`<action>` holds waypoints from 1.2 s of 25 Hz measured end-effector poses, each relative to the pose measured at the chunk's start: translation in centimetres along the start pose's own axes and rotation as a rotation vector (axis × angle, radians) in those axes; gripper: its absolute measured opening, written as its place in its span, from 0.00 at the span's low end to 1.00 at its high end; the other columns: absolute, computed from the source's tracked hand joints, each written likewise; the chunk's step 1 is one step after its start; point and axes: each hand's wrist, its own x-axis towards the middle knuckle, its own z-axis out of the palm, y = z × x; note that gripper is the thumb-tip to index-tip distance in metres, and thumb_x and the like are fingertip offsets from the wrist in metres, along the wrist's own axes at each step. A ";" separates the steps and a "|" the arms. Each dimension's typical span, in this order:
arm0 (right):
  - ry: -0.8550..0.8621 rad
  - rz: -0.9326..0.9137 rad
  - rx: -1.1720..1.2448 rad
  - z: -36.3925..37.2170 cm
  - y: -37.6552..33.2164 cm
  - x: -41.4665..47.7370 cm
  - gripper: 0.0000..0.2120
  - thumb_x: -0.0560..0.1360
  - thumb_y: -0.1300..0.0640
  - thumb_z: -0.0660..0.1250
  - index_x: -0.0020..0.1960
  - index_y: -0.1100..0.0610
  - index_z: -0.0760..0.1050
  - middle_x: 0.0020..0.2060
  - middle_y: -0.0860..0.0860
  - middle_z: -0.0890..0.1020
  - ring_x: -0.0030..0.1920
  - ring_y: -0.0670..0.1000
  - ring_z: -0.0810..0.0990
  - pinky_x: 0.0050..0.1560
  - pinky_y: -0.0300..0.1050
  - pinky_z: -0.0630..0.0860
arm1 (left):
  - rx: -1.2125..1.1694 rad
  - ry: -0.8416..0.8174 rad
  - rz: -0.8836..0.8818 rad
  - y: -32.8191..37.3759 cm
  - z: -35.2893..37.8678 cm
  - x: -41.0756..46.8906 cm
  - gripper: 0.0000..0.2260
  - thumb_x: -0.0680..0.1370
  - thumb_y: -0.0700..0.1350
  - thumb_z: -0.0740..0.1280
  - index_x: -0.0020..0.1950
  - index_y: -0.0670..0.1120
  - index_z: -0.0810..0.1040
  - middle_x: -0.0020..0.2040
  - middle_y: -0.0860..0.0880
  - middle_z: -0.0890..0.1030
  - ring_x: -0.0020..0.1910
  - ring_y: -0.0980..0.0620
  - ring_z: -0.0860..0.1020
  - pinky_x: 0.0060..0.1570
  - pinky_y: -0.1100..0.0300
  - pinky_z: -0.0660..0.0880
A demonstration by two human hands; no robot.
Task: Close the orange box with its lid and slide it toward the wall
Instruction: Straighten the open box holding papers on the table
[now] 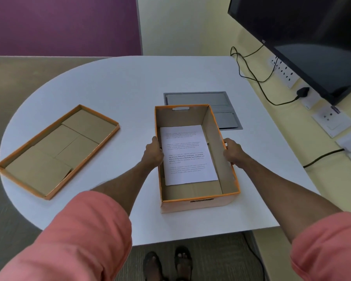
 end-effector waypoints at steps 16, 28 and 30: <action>0.117 -0.260 -0.339 0.2 -2.4 -0.2 0.30 0.80 0.49 0.60 0.76 0.62 0.56 0.72 0.62 0.66 0.71 0.64 0.66 0.69 0.61 0.66 | 0.083 0.063 0.022 1.8 -1.0 -0.5 0.27 0.80 0.47 0.62 0.75 0.42 0.56 0.72 0.40 0.70 0.65 0.38 0.75 0.59 0.47 0.75; 0.113 -0.663 -0.511 5.9 -15.3 -1.5 0.36 0.79 0.36 0.48 0.80 0.56 0.49 0.79 0.58 0.53 0.79 0.59 0.49 0.78 0.61 0.45 | 0.397 0.206 0.140 -4.0 -10.4 -3.0 0.27 0.81 0.53 0.57 0.75 0.39 0.59 0.75 0.39 0.63 0.73 0.41 0.63 0.71 0.46 0.61; 0.131 -0.721 -0.523 7.4 -18.1 -1.7 0.36 0.79 0.36 0.49 0.79 0.56 0.50 0.79 0.59 0.55 0.79 0.60 0.51 0.77 0.61 0.46 | 0.436 0.219 0.135 -6.0 -12.2 -2.5 0.28 0.81 0.54 0.56 0.76 0.40 0.57 0.77 0.40 0.61 0.75 0.43 0.61 0.72 0.45 0.59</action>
